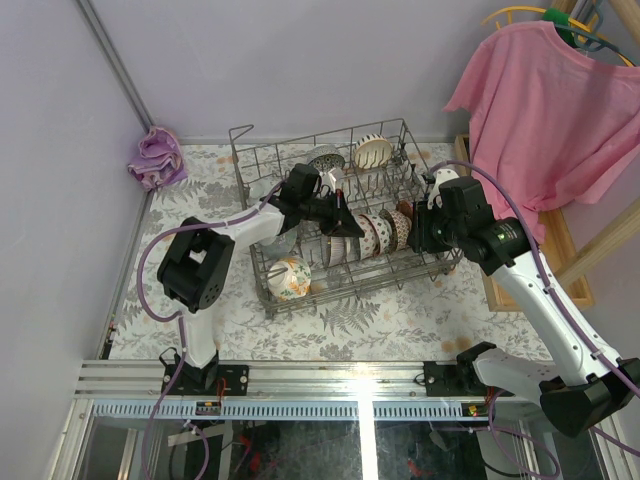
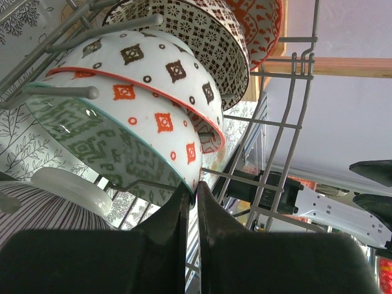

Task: Load the bowls into the dish rack
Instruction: Adjust the bowl in the dish rack.

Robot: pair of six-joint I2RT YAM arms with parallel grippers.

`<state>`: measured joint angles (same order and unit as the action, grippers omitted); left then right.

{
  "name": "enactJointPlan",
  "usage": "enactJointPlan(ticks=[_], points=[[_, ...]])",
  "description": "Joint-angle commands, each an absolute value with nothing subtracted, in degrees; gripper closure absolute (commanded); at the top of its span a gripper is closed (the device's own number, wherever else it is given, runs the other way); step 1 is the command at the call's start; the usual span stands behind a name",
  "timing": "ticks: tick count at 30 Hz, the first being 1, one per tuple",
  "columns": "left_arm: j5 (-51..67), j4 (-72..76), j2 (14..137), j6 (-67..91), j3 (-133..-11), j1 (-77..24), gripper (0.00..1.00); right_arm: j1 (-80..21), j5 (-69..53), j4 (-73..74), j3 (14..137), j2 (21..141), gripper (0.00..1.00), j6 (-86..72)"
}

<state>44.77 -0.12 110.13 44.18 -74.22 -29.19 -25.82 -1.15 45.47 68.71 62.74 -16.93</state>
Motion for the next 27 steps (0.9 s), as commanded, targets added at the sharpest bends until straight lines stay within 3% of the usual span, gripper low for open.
enactJointPlan(ticks=[1, 23, 27], points=[[39.5, -3.26, 109.67, 41.76, -75.43, -27.15, 0.96, -25.57, -2.04, 43.9, 69.78, 61.97, 0.59, -16.73], [37.27, -5.81, 109.45, 41.48, -77.09, -26.64, 0.79, -25.51, -2.49, 44.07, 70.28, 62.49, 0.59, -16.61], [37.17, -5.94, 109.14, 41.57, -77.44, -26.63, 0.69, -25.53, -2.47, 44.04, 70.2, 62.49, 0.59, -16.59]])
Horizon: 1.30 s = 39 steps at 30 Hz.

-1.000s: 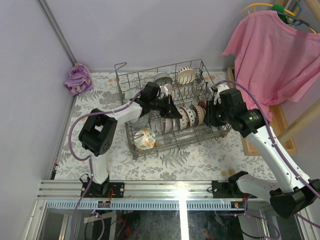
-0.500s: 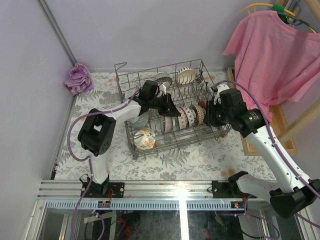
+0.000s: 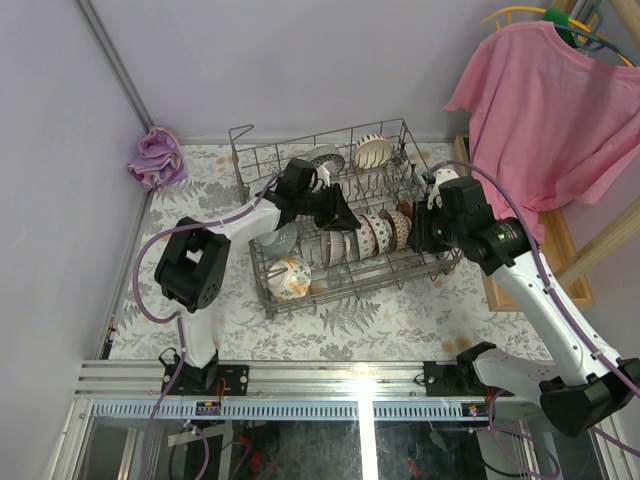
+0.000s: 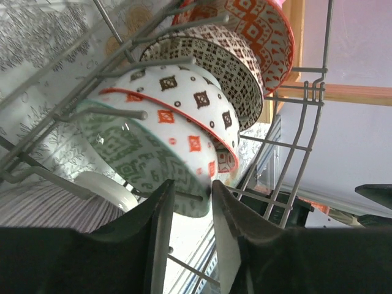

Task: Load the bowls into the dish rack
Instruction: Adjust the bowl in the dish rack, then adjust the dish rack at the center of the board.

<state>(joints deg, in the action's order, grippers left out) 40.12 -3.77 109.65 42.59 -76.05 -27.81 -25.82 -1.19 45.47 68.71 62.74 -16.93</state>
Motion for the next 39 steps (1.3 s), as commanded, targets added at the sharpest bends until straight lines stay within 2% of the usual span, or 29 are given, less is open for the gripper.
enactJointPlan(ticks=[1, 9, 18, 30, 35, 39], points=[[37.1, -5.97, 109.01, 41.57, -77.49, -26.61, 0.67, -25.57, -2.46, 44.06, 70.18, 62.49, 0.59, -16.61], [36.76, -6.25, 108.39, 41.74, -78.31, -26.63, 0.6, -25.57, -2.46, 43.91, 69.89, 62.23, 0.59, -16.59], [34.98, -8.69, 105.35, 42.45, -80.8, -27.61, 0.58, -25.5, -2.3, 43.9, 69.76, 61.97, 0.59, -16.7], [25.31, -17.72, 101.03, 44.21, -85.48, -31.07, 0.57, -25.53, -1.78, 43.9, 69.77, 61.57, 0.59, -16.69], [20.28, -20.4, 97.25, 44.47, -85.12, -31.56, 0.57, -25.51, -1.56, 43.93, 69.61, 61.36, 0.55, -16.68], [14.45, -23.63, 91.38, 44.21, -84.56, -31.51, 0.53, -25.56, -1.41, 43.89, 69.83, 61.41, 0.51, -16.57]])
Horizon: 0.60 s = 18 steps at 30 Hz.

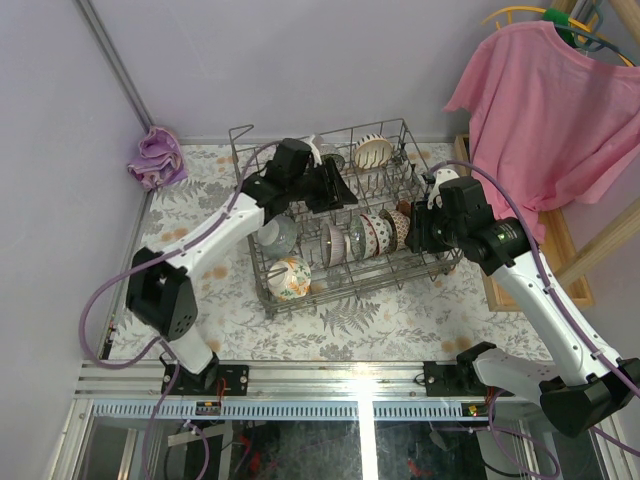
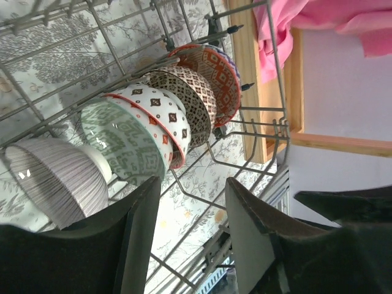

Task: Load the bowls into the dish rack
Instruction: Adjust the dish rack at the center of the board.

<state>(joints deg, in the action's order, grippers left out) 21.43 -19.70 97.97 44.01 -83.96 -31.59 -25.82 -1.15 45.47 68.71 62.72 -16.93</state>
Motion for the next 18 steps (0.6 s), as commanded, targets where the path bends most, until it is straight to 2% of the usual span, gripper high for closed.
enactJointPlan(ticks=[1, 7, 11, 12, 14, 18], points=[[13.18, -24.87, 90.03, 43.88, -84.91, -31.51, 0.52, -25.54, -1.41, 43.89, 70.01, 61.56, 0.49, -16.58], [5.71, -34.57, 82.88, 41.81, -87.15, -31.56, 0.43, -25.56, -1.7, 44.3, 71.2, 62.37, 0.38, -16.62], [-0.41, -40.1, 77.04, 41.42, -85.56, -31.47, 0.27, -25.5, -2.11, 44.15, 71.44, 62.43, 0.28, -16.68], [-1.61, -41.14, 75.36, 41.6, -84.84, -31.47, 0.21, -25.49, -2.11, 44.11, 71.45, 62.41, 0.25, -16.76], [-3.65, -42.59, 72.59, 42.33, -83.14, -31.46, 0.01, -25.51, -2.27, 43.97, 71.53, 62.49, 0.18, -16.85], [-5.65, -45.56, 67.86, 43.63, -80.36, -31.4, 0.0, -25.55, -2.46, 44.09, 72.28, 62.53, 0.08, -17.13]])
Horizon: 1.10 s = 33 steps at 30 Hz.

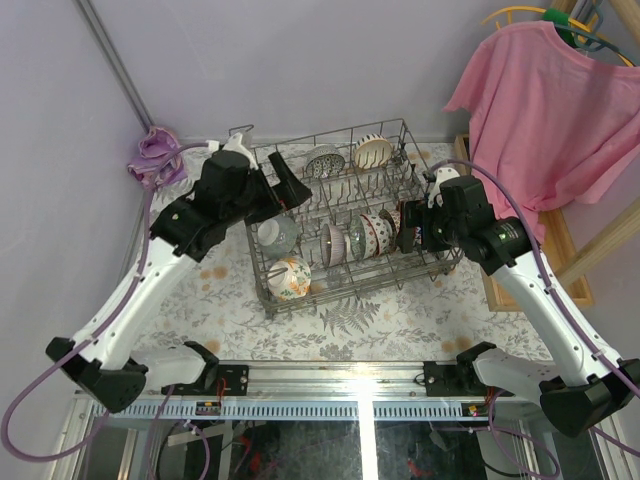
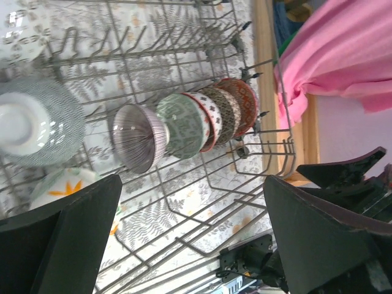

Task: Load the bowls into the dish rack
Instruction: Adjust the dish rack at the center of the board.

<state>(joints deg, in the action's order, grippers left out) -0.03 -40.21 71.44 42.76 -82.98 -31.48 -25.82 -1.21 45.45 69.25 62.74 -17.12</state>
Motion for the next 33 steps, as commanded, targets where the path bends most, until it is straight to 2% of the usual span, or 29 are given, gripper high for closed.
enactJointPlan(ticks=[1, 5, 17, 33], points=[[-6.02, -46.16, 66.52, 44.1, -79.7, -31.39, 0.0, -25.52, -2.46, 44.09, 72.44, 62.39, 0.05, -17.24], [-6.61, -47.81, 61.6, 45.05, -76.92, -31.46, 0.0, -25.53, -2.21, 44.75, 73.39, 61.76, 0.0, -17.52], [-3.06, -52.69, 51.87, 47.58, -71.42, -31.51, 0.0, -25.5, -1.73, 47.44, 76.33, 60.48, 0.0, -18.94], [-2.84, -48.71, 49.27, 55.08, -61.91, -38.91, 0.0, -25.57, -1.97, 46.54, 78.14, 62.55, 0.0, -17.96]])
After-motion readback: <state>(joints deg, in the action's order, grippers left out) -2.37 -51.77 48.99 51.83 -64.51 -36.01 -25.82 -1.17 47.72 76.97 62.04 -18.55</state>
